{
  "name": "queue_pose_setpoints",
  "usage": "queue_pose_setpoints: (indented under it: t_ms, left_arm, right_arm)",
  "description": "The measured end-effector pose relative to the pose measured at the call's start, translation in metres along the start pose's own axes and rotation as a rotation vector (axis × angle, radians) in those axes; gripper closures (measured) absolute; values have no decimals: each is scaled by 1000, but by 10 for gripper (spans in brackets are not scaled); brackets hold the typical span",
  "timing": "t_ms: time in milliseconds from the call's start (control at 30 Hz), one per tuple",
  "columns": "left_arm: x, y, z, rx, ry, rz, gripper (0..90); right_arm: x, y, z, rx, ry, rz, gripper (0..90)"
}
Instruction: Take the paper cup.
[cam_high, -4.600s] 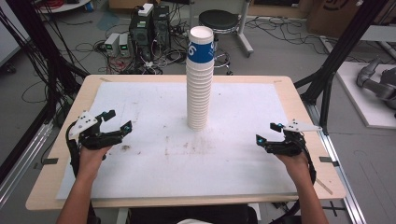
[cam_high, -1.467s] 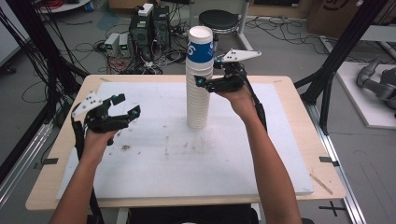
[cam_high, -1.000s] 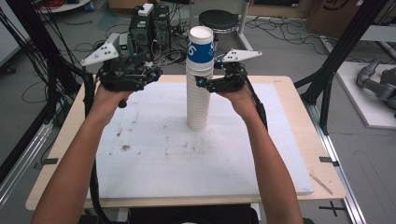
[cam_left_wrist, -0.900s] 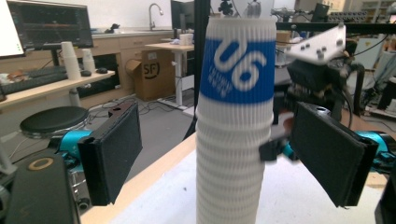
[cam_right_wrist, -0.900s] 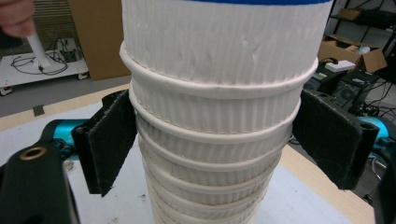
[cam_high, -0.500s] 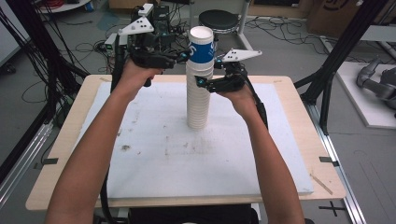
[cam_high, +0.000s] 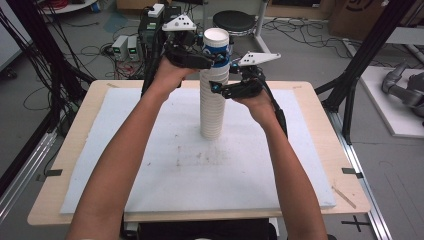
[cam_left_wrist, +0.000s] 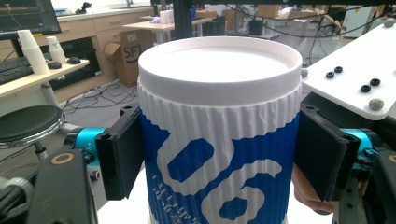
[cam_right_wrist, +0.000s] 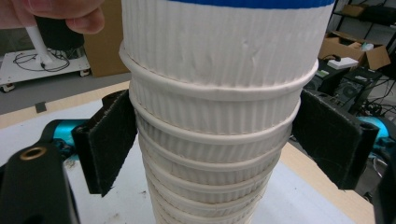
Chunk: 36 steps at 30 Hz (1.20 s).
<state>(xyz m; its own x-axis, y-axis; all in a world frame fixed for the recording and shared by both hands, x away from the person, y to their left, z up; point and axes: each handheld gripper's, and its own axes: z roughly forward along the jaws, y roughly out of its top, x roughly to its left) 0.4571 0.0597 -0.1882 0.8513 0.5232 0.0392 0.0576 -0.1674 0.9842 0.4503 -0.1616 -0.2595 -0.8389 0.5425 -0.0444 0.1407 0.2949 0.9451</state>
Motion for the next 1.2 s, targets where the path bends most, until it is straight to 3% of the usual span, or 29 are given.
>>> queue_pose_setpoints:
  t_ms: [133, 267, 500, 633, 733, 867, 967, 1200]
  left_arm:
    - [0, 4, -1, 4, -2, 16, 251]
    - [1, 15, -9, -84, 1, -16, 259]
    - [-1, 48, -31, -200, 14, -34, 259]
    - [1, 59, -51, -238, 54, -39, 259]
    - [4, 58, -59, -237, 66, -39, 259]
    - [10, 46, -76, -208, 88, -41, 259]
    - [13, 25, -88, -175, 102, -43, 259]
    - [7, -50, -111, -127, 98, -52, 259]
  right_arm:
    - [0, 0, 0, 1, 4, -1, 153]
    - [0, 0, 0, -1, 4, -2, 153]
    - [0, 0, 1, -3, 6, -6, 152]
    - [0, -1, 1, -4, 1, 7, 144]
    - [2, -3, -1, -10, -7, 11, 145]
    - [2, -4, -6, -9, -20, 9, 144]
    - [1, -8, -17, -12, -24, 7, 145]
    - [1, -30, -48, 40, -42, -12, 146]
